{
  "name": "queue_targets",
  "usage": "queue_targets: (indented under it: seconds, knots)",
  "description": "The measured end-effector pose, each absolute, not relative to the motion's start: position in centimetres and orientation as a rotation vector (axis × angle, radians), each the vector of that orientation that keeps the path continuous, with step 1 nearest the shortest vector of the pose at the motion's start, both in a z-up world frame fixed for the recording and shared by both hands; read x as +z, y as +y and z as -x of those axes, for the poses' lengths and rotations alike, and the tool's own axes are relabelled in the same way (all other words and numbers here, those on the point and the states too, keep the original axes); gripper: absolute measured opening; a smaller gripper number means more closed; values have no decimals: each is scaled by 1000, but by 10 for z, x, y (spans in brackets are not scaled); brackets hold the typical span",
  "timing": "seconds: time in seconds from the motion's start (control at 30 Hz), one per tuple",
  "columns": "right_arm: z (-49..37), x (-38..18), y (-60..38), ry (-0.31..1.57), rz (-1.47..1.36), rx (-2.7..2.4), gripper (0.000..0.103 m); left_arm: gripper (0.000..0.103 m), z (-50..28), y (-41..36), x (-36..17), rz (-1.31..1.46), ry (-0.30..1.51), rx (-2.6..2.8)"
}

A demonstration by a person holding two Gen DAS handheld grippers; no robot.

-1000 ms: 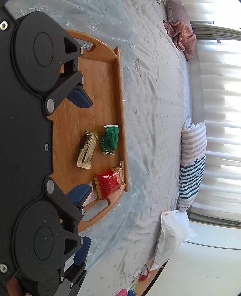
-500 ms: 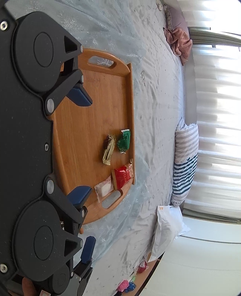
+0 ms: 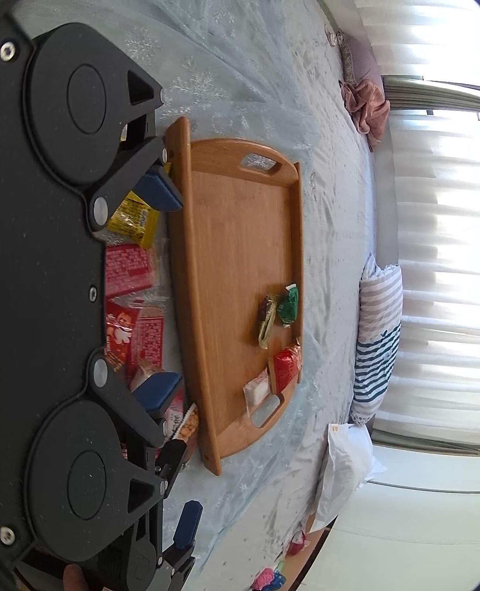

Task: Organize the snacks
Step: 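Withdraw both tools from the tray toward the remaining snacks, then grasp the red-and-white packet with the left gripper while the right grasps the red chocolate bar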

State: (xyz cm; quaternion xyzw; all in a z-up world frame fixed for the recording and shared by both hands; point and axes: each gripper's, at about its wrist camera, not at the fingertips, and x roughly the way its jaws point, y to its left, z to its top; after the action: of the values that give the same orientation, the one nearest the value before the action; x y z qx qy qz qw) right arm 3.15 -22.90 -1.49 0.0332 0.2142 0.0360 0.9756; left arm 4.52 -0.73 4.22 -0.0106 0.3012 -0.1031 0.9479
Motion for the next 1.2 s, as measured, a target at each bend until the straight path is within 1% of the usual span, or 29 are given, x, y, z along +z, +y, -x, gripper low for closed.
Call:
queue_targets:
  seconds: [0.03,0.07,0.1,0.13,0.17,0.2,0.27,0.37,0.4,0.43,0.5,0.83,0.87,0.9,0.93,1.07,1.2]
  knots:
    - [-29,-17,-229,439,-68,83,103,92,-44,-5,39,26,622,-207]
    - [-27,-18,-229,446,-69,94,103,87,-42,-2,37,32,630,-206]
    - [-25,-20,-228,453,-67,96,102,76,-40,0,34,37,642,-206]
    - [-22,-21,-227,458,-65,94,99,70,-38,2,33,43,653,-207]
    - [-19,-22,-226,459,-64,90,98,60,-36,4,30,52,666,-208]
    - [-16,-22,-225,457,-65,83,96,54,-34,5,29,62,676,-212]
    - [-9,-24,-221,456,-67,69,90,46,-31,7,27,75,688,-216]
    - [-1,-26,-218,461,-75,36,77,43,-29,8,25,73,689,-214]
    - [0,-27,-217,471,-80,24,66,43,-30,8,23,73,688,-205]
    - [1,-28,-216,486,-89,20,59,43,-31,7,22,70,688,-193]
    - [1,-28,-215,505,-110,34,54,43,-36,7,18,65,693,-168]
    - [-4,-29,-200,526,-99,25,55,44,-54,0,4,63,704,-148]
    - [-4,-28,-200,531,-92,18,55,42,-54,0,4,64,708,-149]
    - [-3,-28,-201,538,-82,9,55,34,-54,0,5,62,713,-154]
    - [-1,-27,-202,542,-73,-1,55,32,-54,0,5,55,719,-156]
    - [5,-23,-211,562,-58,-60,55,32,-49,3,9,56,734,-171]
    - [7,-22,-219,572,-62,-120,59,32,-47,5,10,56,737,-170]
